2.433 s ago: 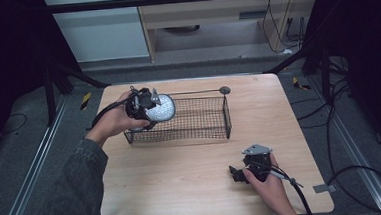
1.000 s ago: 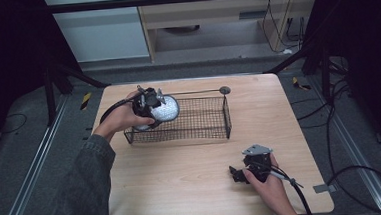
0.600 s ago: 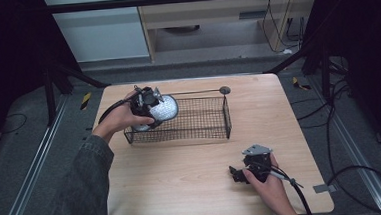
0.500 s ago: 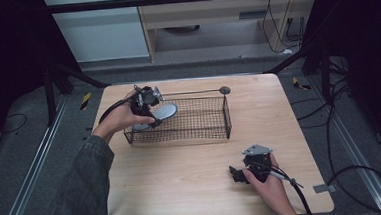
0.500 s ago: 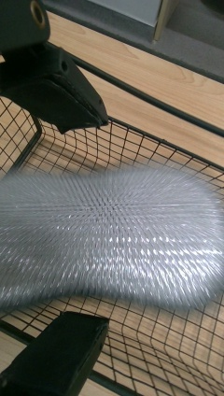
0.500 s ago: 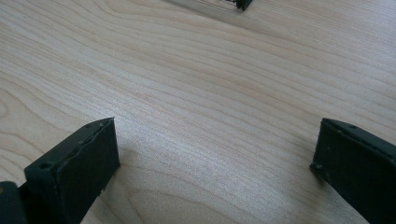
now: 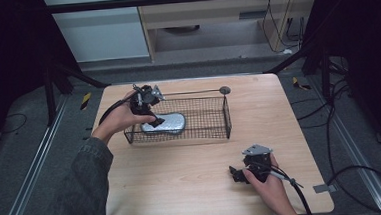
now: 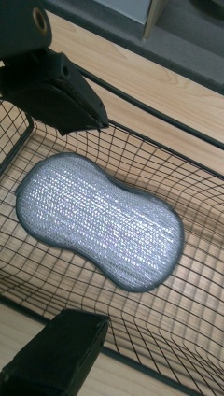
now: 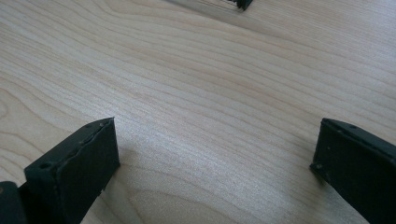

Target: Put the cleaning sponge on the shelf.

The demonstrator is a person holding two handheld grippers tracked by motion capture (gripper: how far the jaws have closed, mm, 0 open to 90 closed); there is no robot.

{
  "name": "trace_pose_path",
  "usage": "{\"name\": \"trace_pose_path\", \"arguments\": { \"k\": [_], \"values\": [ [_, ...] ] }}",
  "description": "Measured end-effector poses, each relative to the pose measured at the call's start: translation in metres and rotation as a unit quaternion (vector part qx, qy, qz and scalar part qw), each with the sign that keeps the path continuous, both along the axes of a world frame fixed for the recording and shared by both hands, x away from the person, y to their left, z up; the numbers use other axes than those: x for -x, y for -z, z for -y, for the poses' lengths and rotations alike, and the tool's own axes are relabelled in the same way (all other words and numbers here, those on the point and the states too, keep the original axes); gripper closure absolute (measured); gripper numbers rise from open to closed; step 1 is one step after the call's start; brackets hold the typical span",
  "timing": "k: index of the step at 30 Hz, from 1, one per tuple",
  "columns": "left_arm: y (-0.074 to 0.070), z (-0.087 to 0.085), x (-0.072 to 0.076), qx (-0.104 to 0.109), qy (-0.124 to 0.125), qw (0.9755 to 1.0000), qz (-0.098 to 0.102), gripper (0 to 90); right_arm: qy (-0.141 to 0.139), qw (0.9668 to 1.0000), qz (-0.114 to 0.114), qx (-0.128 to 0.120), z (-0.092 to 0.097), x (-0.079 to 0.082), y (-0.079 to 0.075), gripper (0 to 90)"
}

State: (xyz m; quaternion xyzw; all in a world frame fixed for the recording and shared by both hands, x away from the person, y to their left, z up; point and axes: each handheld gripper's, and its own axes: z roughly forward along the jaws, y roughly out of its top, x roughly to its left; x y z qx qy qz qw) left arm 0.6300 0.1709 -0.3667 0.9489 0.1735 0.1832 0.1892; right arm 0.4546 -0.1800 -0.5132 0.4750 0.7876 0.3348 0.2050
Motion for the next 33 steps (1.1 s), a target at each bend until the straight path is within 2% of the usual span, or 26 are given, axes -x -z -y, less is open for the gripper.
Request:
{"name": "trace_pose_path", "arguments": {
  "k": [6,12,15,18,22,27,33],
  "values": [
    [-0.008,0.003,0.010,0.025,-0.006,0.9996,0.007,5.4,0.000,1.0000,-0.001,-0.001,0.000,0.000,0.000,0.5],
    [-0.010,0.006,0.022,0.043,-0.016,0.9989,0.009,4.8,0.000,1.0000,0.000,0.000,0.000,0.000,0.000,0.5],
    [-0.010,0.008,0.029,0.052,-0.025,0.9983,0.013,4.6,0.000,1.0000,0.000,-0.001,0.000,0.000,0.000,0.5],
    [-0.010,0.008,0.037,0.071,-0.036,0.9968,0.008,4.3,0.001,1.0000,-0.001,-0.001,0.000,0.000,0.000,0.5],
    [-0.009,0.008,0.048,0.080,-0.053,0.9953,0.015,4.1,0.001,1.0000,-0.001,0.000,0.000,0.000,0.000,0.5],
    [-0.005,0.008,0.062,0.081,-0.064,0.9945,0.015,3.9,0.001,1.0000,-0.001,-0.001,0.000,0.000,0.000,0.4],
    [-0.002,0.001,0.080,0.095,-0.083,0.9918,0.019,3.9,0.001,1.0000,-0.001,-0.001,0.000,0.000,0.000,0.4]
  ]
}}
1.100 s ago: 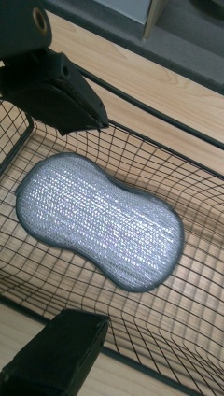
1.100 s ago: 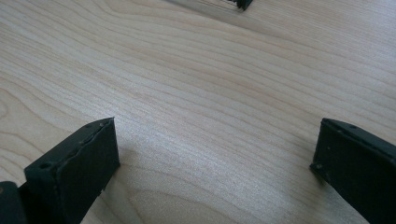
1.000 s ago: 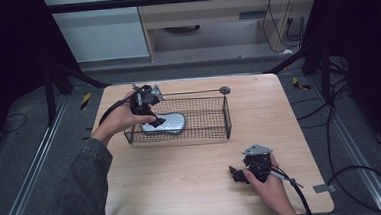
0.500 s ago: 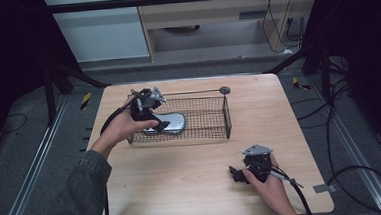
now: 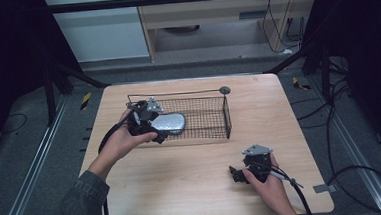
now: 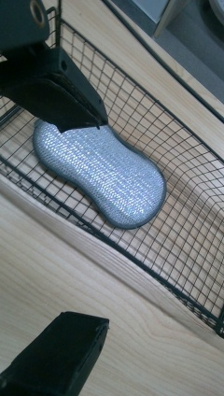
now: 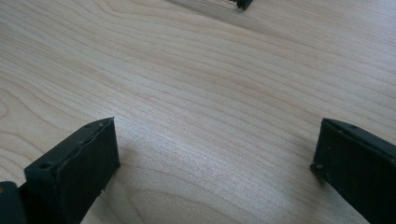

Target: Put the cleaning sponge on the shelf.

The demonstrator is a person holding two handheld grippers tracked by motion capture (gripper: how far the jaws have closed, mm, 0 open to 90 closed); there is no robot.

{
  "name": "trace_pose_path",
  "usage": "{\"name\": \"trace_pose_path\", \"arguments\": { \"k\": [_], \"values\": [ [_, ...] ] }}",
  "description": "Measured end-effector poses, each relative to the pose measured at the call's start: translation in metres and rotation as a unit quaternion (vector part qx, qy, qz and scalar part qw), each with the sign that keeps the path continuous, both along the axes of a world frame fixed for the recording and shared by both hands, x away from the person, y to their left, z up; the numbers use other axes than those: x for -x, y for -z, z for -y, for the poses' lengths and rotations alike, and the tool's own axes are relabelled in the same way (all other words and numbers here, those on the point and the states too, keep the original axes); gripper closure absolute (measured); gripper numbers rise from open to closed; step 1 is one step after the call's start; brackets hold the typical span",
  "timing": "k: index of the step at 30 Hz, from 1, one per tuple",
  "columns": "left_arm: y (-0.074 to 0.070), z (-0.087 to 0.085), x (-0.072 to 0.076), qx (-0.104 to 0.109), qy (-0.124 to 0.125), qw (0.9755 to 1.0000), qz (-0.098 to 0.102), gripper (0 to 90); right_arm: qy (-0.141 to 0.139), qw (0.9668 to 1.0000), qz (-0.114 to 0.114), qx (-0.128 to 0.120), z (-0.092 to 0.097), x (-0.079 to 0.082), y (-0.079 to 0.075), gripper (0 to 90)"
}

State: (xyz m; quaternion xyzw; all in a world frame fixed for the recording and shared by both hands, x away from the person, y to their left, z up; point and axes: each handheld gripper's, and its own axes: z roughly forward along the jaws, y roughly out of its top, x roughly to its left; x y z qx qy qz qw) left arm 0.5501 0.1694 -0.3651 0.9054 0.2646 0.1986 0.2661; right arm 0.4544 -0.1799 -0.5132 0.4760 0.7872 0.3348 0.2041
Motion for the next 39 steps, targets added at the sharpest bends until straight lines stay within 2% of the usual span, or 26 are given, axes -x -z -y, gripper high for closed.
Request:
{"name": "trace_pose_path", "arguments": {
  "k": [5,9,11,18,22,24,27,29,33,39],
  "values": [
    [0.004,-0.009,0.020,0.014,-0.016,0.9997,0.011,3.9,0.002,1.0000,0.000,0.000,0.000,0.000,0.000,0.5],
    [0.010,-0.015,0.035,0.013,-0.025,0.9995,0.016,3.7,0.002,1.0000,0.002,0.001,0.000,0.001,0.000,0.5],
    [0.013,-0.017,0.041,0.022,-0.027,0.9992,0.017,3.8,0.001,1.0000,0.002,0.001,0.000,0.001,0.000,0.5],
    [0.026,-0.028,0.061,0.025,-0.043,0.9984,0.025,5.2,0.002,1.0000,0.001,0.001,0.000,0.001,0.000,0.5],
    [0.037,-0.036,0.071,0.032,-0.064,0.9970,0.029,4.8,0.000,1.0000,0.002,0.003,0.000,0.001,0.000,0.5],
    [0.043,-0.040,0.074,0.041,-0.069,0.9965,0.023,4.8,0.001,1.0000,0.002,0.001,0.000,0.001,0.000,0.5],
    [0.053,-0.047,0.079,0.037,-0.082,0.9957,0.022,4.6,0.001,1.0000,0.002,0.002,0.000,0.001,0.000,0.4],
    [0.061,-0.052,0.080,0.034,-0.091,0.9952,0.013,4.4,0.001,1.0000,0.002,0.002,0.000,0.001,0.000,0.4],
    [0.078,-0.066,0.083,0.041,-0.110,0.9931,-0.006,4.5,0.001,1.0000,0.002,0.002,0.000,0.001,0.000,0.4],
    [0.096,-0.082,0.079,0.034,-0.137,0.9898,-0.019,4.3,0.000,1.0000,0.002,0.003,0.000,0.001,0.000,0.4]
  ]
}}
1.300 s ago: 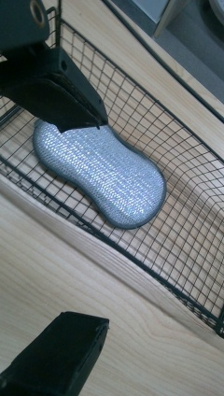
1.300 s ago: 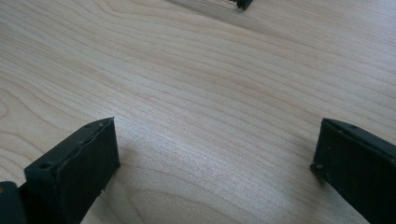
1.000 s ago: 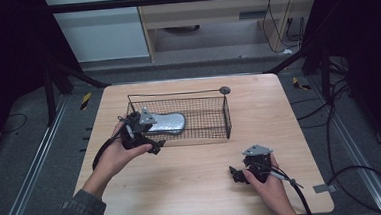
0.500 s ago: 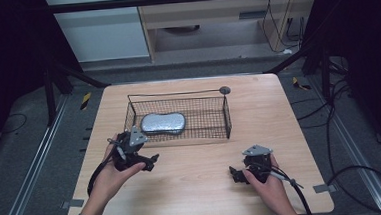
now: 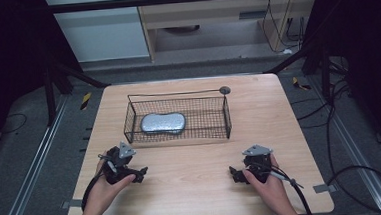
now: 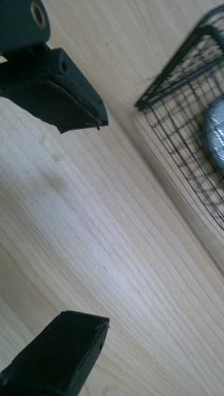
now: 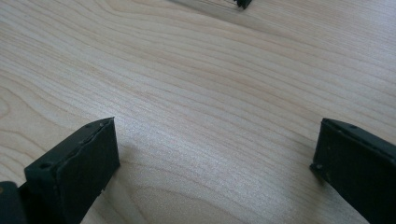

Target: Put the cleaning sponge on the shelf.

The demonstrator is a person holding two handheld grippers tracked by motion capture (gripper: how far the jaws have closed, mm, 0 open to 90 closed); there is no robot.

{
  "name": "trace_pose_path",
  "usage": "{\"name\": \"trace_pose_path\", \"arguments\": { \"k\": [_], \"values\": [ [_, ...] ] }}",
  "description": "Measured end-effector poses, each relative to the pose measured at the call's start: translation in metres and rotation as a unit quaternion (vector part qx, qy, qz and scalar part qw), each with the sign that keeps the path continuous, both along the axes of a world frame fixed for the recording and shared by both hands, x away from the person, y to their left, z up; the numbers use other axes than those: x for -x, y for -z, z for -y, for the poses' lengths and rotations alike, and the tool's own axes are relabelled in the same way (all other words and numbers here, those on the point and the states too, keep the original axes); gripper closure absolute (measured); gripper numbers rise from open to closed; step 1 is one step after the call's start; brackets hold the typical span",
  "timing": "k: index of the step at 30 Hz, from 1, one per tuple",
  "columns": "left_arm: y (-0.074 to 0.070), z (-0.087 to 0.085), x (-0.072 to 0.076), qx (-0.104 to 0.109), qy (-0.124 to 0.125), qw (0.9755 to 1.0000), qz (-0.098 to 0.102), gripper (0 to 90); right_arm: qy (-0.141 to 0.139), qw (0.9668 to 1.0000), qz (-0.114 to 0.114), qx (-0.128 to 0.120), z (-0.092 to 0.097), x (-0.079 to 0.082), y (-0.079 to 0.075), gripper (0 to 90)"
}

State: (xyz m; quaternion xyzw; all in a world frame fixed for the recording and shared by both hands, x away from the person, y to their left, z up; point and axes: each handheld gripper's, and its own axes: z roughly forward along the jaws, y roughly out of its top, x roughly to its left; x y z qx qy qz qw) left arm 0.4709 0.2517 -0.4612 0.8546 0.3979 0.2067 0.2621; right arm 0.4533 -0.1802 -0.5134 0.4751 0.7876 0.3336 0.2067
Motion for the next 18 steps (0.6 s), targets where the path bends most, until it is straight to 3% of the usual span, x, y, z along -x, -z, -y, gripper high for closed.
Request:
{"name": "trace_pose_path", "arguments": {
  "k": [7,10,18],
  "values": [
    [0.013,-0.017,-0.008,0.000,-0.029,0.9995,-0.010,4.2,0.001,1.0000,0.000,-0.001,0.000,0.000,0.000,0.4],
    [0.016,-0.024,-0.011,0.014,-0.046,0.9988,-0.009,4.3,0.000,1.0000,0.000,-0.001,0.000,0.000,0.000,0.4],
    [0.027,-0.034,-0.018,0.017,-0.071,0.9973,-0.013,4.2,0.000,1.0000,-0.001,-0.002,0.000,0.000,0.000,0.4]
  ]
}}
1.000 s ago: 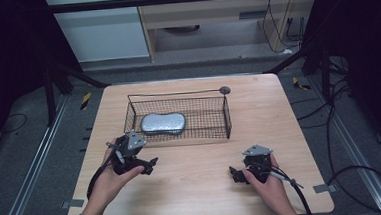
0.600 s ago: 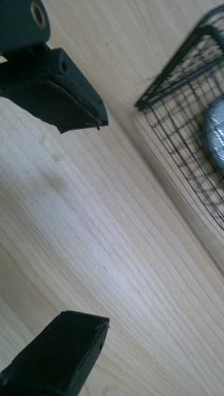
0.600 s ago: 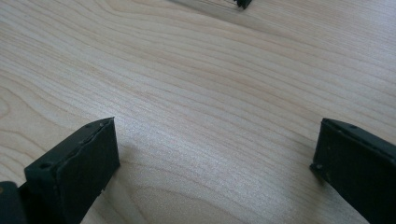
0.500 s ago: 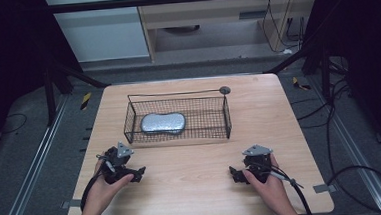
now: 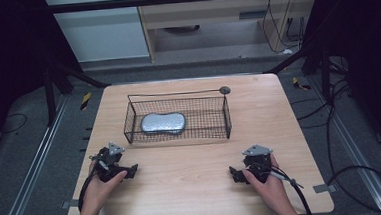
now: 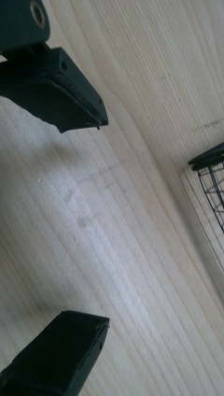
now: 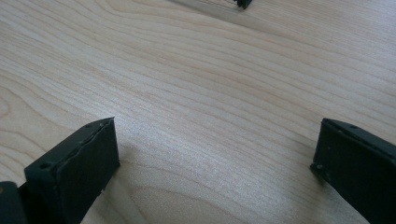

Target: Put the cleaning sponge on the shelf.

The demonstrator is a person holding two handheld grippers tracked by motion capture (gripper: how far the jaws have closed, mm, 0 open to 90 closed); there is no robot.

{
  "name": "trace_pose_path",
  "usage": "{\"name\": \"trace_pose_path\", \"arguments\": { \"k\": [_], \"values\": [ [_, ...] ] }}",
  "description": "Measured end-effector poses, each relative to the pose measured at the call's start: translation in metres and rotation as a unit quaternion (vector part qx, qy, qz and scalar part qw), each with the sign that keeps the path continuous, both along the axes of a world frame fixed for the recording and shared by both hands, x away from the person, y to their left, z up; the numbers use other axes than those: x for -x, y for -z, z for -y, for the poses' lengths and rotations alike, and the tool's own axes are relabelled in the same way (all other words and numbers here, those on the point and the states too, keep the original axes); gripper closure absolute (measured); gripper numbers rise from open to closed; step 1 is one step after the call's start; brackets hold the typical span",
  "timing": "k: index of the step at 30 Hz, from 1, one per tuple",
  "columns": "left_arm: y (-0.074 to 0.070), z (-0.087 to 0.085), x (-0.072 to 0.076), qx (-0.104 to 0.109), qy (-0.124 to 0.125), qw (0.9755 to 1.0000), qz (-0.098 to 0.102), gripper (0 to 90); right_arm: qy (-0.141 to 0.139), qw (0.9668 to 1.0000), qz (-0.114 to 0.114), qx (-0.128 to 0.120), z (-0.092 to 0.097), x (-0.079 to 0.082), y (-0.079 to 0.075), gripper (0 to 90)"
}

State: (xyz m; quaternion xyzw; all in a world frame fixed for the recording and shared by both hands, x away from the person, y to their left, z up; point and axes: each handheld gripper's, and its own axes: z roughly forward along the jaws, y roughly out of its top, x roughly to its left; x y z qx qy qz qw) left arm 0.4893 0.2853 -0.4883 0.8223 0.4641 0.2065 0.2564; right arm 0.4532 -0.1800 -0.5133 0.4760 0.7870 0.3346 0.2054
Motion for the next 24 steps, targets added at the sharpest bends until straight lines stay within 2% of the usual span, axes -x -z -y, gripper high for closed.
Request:
{"name": "trace_pose_path", "arguments": {
  "k": [5,15,20,22,24],
  "values": [
    [0.004,-0.004,-0.005,0.006,-0.011,0.9999,0.000,4.2,0.000,1.0000,0.000,0.000,0.000,0.000,0.000,0.4],
    [0.013,-0.010,-0.012,0.044,-0.015,0.9989,0.002,1.1,0.000,1.0000,0.000,-0.001,0.000,0.000,0.000,0.4],
    [0.016,-0.012,-0.012,0.055,-0.011,0.9983,0.014,0.0,0.000,1.0000,0.000,-0.001,0.000,0.000,0.000,0.4],
    [0.020,-0.013,-0.010,0.066,-0.011,0.9972,0.035,0.0,0.000,1.0000,0.000,-0.001,0.000,0.000,0.000,0.4],
    [0.020,-0.013,-0.010,0.066,-0.011,0.9971,0.035,0.0,0.000,1.0000,0.000,0.000,0.000,0.000,0.000,0.4]
  ]
}}
